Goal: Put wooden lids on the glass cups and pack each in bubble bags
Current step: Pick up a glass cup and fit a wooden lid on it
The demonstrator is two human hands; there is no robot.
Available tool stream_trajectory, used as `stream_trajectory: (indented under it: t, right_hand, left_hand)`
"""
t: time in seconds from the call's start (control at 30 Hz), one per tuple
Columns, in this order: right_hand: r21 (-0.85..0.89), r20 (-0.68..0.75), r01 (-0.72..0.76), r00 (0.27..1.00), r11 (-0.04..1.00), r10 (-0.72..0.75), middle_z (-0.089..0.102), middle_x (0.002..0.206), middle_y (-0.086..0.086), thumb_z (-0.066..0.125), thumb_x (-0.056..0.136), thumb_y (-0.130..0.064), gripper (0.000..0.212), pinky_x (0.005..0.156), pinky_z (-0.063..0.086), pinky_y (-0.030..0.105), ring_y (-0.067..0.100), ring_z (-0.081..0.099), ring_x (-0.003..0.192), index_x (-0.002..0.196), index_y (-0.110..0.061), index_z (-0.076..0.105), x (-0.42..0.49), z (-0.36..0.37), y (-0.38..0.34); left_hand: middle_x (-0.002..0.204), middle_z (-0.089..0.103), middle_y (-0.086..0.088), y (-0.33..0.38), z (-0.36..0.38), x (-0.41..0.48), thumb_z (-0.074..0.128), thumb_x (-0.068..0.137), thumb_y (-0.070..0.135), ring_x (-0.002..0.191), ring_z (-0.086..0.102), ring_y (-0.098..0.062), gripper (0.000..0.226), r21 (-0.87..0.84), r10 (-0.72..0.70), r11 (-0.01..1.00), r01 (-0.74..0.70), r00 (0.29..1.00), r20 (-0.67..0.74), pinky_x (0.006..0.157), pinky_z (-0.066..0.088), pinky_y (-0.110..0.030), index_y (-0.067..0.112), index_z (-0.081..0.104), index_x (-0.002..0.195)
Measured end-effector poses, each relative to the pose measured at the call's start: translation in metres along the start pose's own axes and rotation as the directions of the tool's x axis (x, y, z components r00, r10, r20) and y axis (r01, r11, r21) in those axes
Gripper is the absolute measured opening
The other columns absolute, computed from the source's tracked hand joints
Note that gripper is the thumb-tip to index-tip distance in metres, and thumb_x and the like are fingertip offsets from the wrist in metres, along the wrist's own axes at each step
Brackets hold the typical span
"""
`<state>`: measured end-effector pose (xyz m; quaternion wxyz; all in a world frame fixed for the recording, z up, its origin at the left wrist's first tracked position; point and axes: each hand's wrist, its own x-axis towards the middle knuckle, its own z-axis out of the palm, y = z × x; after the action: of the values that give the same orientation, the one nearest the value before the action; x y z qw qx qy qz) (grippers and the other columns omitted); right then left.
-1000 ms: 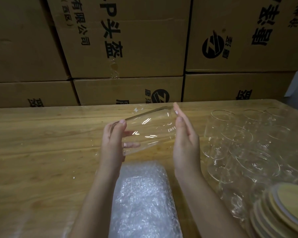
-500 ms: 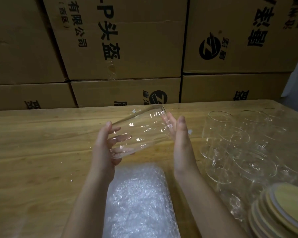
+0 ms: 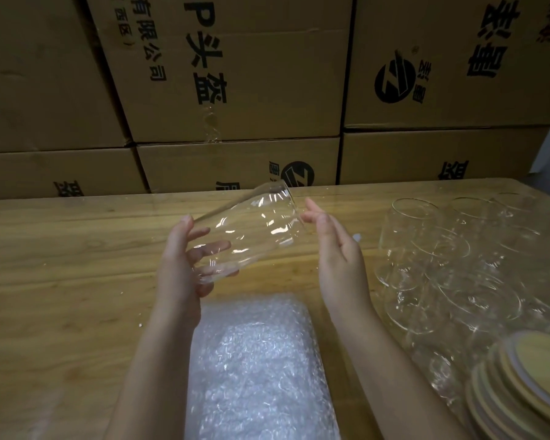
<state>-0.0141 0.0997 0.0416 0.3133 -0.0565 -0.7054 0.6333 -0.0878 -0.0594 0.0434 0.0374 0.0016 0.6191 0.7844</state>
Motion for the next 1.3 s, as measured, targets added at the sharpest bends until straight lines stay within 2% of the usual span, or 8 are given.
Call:
stream_trajectory:
  t: [0.17,0.23,0.3,0.33,0.63,0.77,1.07,1.3]
  right_hand:
    - [0.003,0.012,-0.031,0.999,1.0,0.031,0.048,0.127,-0.037,0.029,0.102,-0.039,0.051,0.061,0.032,-0.006,-0.036,0.043,0.089,0.077,-0.018,0.067,-0.002,0.002,-0.005]
    - [0.012,-0.006,-0.036,0.999,0.999,0.036,0.048,0.135,-0.029,0.029,0.102,-0.04,0.055,0.053,0.008,0.011,-0.03,0.039,0.093,0.071,-0.014,0.066,-0.003,0.0,-0.007]
    - [0.026,-0.009,-0.014,1.0,1.0,0.014,0.05,0.136,-0.026,0.03,0.102,-0.04,0.056,0.082,0.019,0.006,-0.028,0.041,0.092,0.069,-0.014,0.066,-0.004,-0.002,-0.009]
    - [0.039,-0.013,-0.005,1.0,0.999,0.006,0.052,0.134,-0.028,0.031,0.102,-0.04,0.055,0.054,0.006,0.006,-0.03,0.042,0.094,0.067,-0.016,0.066,-0.004,-0.002,-0.011]
    - [0.09,-0.058,-0.038,0.997,0.995,0.043,0.054,0.118,-0.043,0.029,0.101,-0.048,0.051,0.084,0.019,0.012,-0.039,0.034,0.097,0.077,-0.029,0.07,0.006,-0.012,-0.007]
    - [0.138,-0.048,-0.077,0.995,0.987,0.085,0.058,0.12,-0.036,0.029,0.1,-0.047,0.048,0.102,0.026,0.026,-0.014,0.042,0.121,0.087,-0.031,0.073,0.008,-0.011,0.001]
    - [0.234,-0.04,-0.209,0.974,0.95,0.224,0.066,0.106,-0.029,0.025,0.103,-0.043,0.045,0.103,0.034,0.022,-0.012,0.051,0.106,0.123,-0.027,0.062,0.003,0.009,0.009]
    - [0.272,-0.033,-0.171,0.982,0.947,0.187,0.058,0.12,-0.023,0.039,0.091,-0.061,0.033,0.104,0.039,0.031,-0.011,0.059,0.097,0.109,-0.041,0.059,-0.001,0.009,0.003]
  left_hand:
    - [0.085,0.075,-0.005,0.001,0.001,0.0,0.052,0.072,0.06,0.056,0.066,-0.028,0.044,0.057,0.037,0.998,-0.036,0.999,-0.007,0.033,0.021,-0.014,0.024,0.062,0.096]
    - [0.09,0.075,-0.008,0.001,0.0,0.001,0.052,0.07,0.06,0.062,0.062,-0.029,0.042,0.082,0.064,0.995,-0.063,0.998,-0.021,0.034,0.023,-0.016,0.025,0.06,0.093]
    - [0.09,0.075,-0.006,0.001,-0.002,0.001,0.051,0.07,0.06,0.058,0.062,-0.025,0.044,0.105,0.089,0.991,-0.088,0.996,-0.006,0.034,0.024,-0.016,0.025,0.06,0.095]
    - [0.089,0.075,-0.004,0.001,-0.003,0.001,0.05,0.071,0.061,0.053,0.063,-0.02,0.046,0.126,0.107,0.986,-0.107,0.994,0.008,0.034,0.025,-0.017,0.025,0.06,0.098]
    - [0.086,0.073,0.0,0.003,0.003,-0.004,0.05,0.063,0.068,0.054,0.068,-0.02,0.056,0.257,0.114,0.956,-0.144,0.985,0.131,0.035,0.028,-0.019,0.028,0.058,0.1]
    - [0.085,0.075,-0.002,0.002,0.003,-0.004,0.047,0.072,0.061,0.047,0.063,-0.014,0.051,0.221,0.06,0.97,-0.097,0.984,0.168,0.035,0.03,-0.017,0.022,0.06,0.102]
    - [0.103,0.07,-0.011,0.0,0.017,-0.005,0.049,0.091,0.051,0.063,0.067,-0.022,0.031,-0.003,-0.053,0.999,0.054,0.991,0.121,0.044,0.052,-0.027,0.024,0.06,0.1]
    - [0.107,0.068,-0.01,-0.001,0.017,-0.004,0.054,0.078,0.056,0.079,0.072,-0.029,0.049,-0.038,0.07,0.997,-0.066,0.987,0.143,0.059,0.058,-0.038,0.023,0.054,0.115]
